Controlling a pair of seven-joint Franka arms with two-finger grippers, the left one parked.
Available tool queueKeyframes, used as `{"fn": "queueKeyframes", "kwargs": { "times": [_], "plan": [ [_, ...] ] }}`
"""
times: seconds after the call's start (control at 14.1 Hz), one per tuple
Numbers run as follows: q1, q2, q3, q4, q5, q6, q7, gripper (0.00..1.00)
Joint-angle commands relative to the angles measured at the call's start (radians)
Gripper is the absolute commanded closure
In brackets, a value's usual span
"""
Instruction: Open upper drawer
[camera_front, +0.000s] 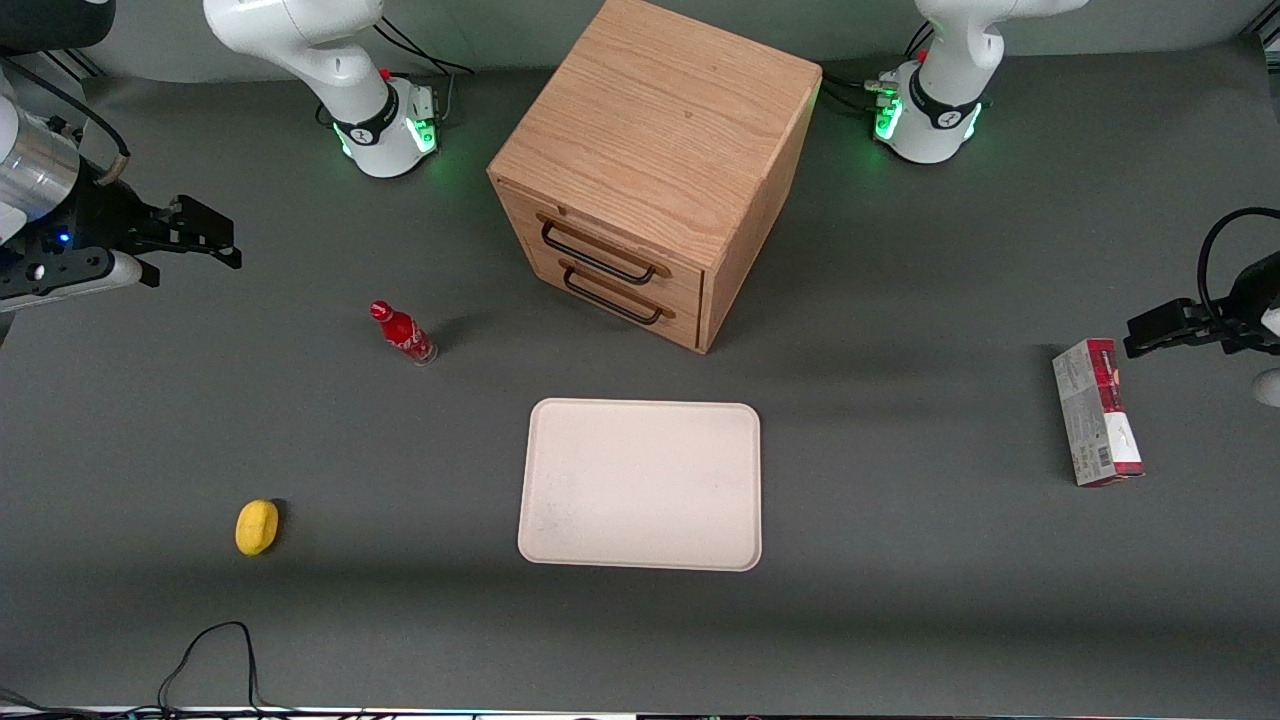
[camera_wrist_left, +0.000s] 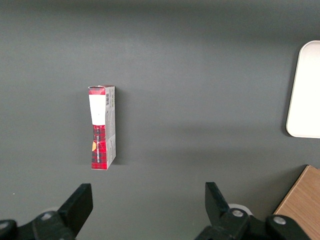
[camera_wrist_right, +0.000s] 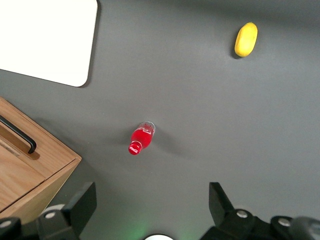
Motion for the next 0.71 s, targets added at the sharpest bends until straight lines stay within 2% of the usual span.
{"fn": "queueKeyframes", "kwargs": {
  "times": [0.0,0.64],
  "plan": [
    [-0.013,0.018,0.011,0.037,0.009,-0.048,0.012,0.00],
    [-0.010,0.018,0.014,0.071,0.015,-0.116,0.013,0.00]
  ]
}}
